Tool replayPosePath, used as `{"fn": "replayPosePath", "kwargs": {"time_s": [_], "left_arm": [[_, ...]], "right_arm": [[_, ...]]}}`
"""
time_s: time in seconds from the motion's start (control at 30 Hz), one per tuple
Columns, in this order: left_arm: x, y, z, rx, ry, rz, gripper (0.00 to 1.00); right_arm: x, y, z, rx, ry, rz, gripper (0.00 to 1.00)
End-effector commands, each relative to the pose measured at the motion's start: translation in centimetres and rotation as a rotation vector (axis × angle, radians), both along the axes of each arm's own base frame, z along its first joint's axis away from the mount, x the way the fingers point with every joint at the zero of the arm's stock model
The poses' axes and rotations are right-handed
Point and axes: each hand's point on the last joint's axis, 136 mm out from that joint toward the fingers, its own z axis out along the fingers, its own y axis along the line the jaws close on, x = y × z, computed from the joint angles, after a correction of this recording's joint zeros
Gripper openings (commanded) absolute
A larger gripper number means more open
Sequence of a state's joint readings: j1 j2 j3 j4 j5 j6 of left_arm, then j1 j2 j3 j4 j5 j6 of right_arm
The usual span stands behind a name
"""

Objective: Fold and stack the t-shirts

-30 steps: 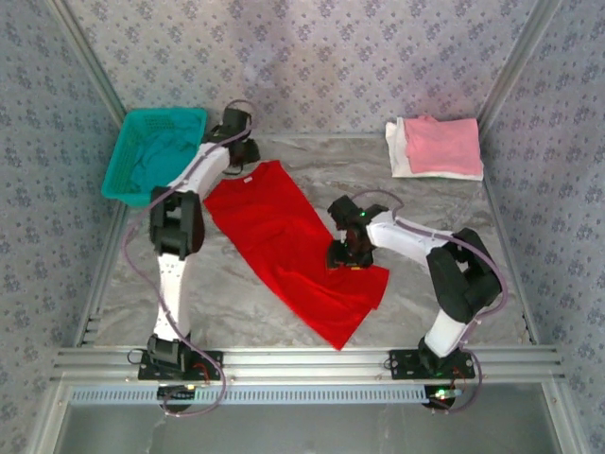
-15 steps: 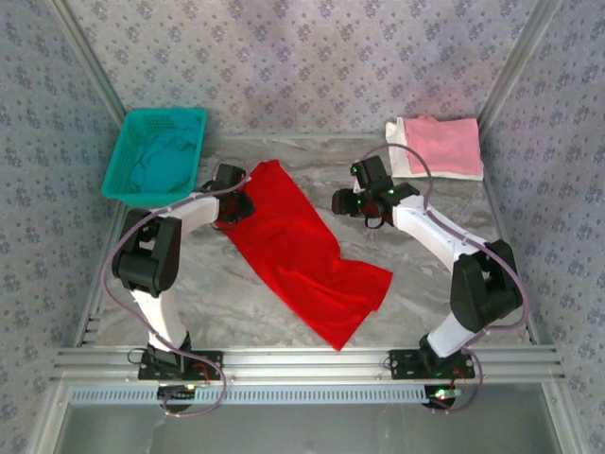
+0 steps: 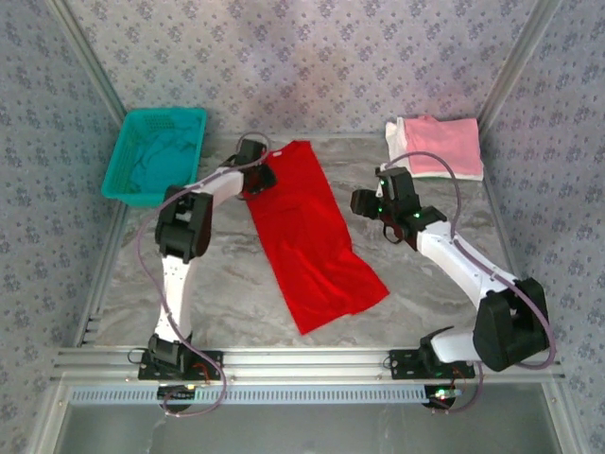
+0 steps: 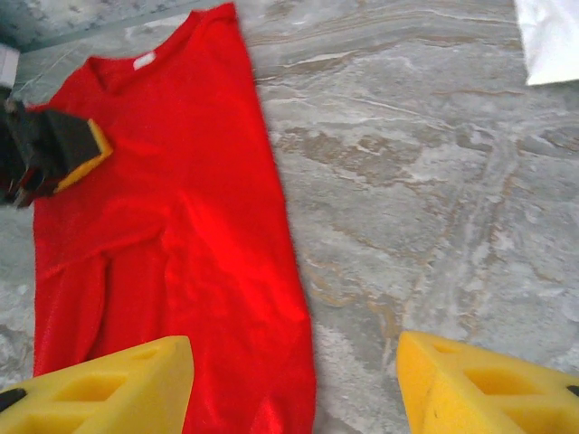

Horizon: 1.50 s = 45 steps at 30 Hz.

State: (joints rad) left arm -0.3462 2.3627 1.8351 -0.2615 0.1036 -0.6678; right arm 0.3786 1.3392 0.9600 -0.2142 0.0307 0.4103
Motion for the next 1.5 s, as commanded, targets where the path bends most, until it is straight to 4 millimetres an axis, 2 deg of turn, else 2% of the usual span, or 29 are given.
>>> {"fn": "replayPosePath", "kwargs": {"time_s": [0.0,0.1,0.17,0.2,0.33,0.4,0.47,0.53,0.6,0.67,0.73,0.77,0.87,0.97,1.03,1.13,1.27,1.47], "left_arm": [[2.3,-5.3,-0.1,-0.016,-0.008,-0.167,0.24],[4.7,-9.1,2.5,-0.062,-0.077,-0.257,0.24],[5.2,-10.2,4.8,-0.089,-0.138,-0.27,0.24],[5.3,-10.1,5.0,-0.097,-0.147,-0.264,0.24],[5.8,-8.8,7.1,-0.064,-0.171,-0.25,0.27],[5.7,-7.7,8.9,-0.021,-0.197,-0.251,0.29],[5.8,-6.7,12.0,0.014,-0.257,-0.252,0.29],[5.4,-5.7,14.1,0.037,-0.289,-0.25,0.29],[4.5,-4.7,15.5,0.025,-0.321,-0.232,0.28],[2.8,-3.9,17.2,-0.036,-0.418,-0.194,0.3],[0.7,-3.3,17.2,-0.102,-0.448,-0.154,0.32],[-0.3,-3.3,17.2,-0.129,-0.431,-0.151,0.32],[-2.7,-4.0,13.3,-0.128,-0.332,-0.178,0.3],[-3.7,-4.1,9.3,-0.102,-0.238,-0.179,0.26],[-3.7,-4.1,7.6,-0.097,-0.194,-0.176,0.23],[-3.2,-3.9,5.4,-0.071,-0.148,-0.151,0.22],[-2.1,-3.4,2.3,-0.047,-0.057,-0.114,0.21],[-0.6,-3.6,-0.3,-0.033,0.008,-0.098,0.18]], "right_arm": [[-0.2,-0.4,-1.0,0.03,0.014,-0.028,0.63],[-0.6,-0.1,-1.9,0.039,0.039,-0.017,0.63],[-0.7,-0.3,-2.4,0.034,0.053,-0.02,0.63],[-0.6,-0.3,-2.4,0.032,0.057,-0.022,0.63],[-0.1,0.0,-2.3,0.024,0.056,-0.006,0.64],[0.5,0.5,-2.4,0.014,0.072,0.018,0.64],[1.2,1.5,-2.6,-0.002,0.09,0.068,0.64],[2.0,2.0,-3.1,-0.022,0.127,0.09,0.63],[2.8,2.5,-3.5,-0.03,0.156,0.103,0.6],[3.9,3.1,-4.3,-0.032,0.18,0.113,0.57],[5.4,3.6,-4.9,-0.036,0.213,0.11,0.5],[6.1,3.7,-5.6,-0.043,0.237,0.107,0.44],[8.2,4.3,-7.2,-0.056,0.278,0.096,0.23],[10.7,4.7,-8.3,-0.069,0.289,0.072,0.08],[12.3,4.7,-9.1,-0.073,0.301,0.05,0.0],[14.4,4.5,-10.2,-0.078,0.301,0.0,0.0],[15.9,4.2,-12.4,-0.069,0.354,-0.046,0.0],[17.1,4.1,-15.0,-0.045,0.398,-0.088,0.0]]}}
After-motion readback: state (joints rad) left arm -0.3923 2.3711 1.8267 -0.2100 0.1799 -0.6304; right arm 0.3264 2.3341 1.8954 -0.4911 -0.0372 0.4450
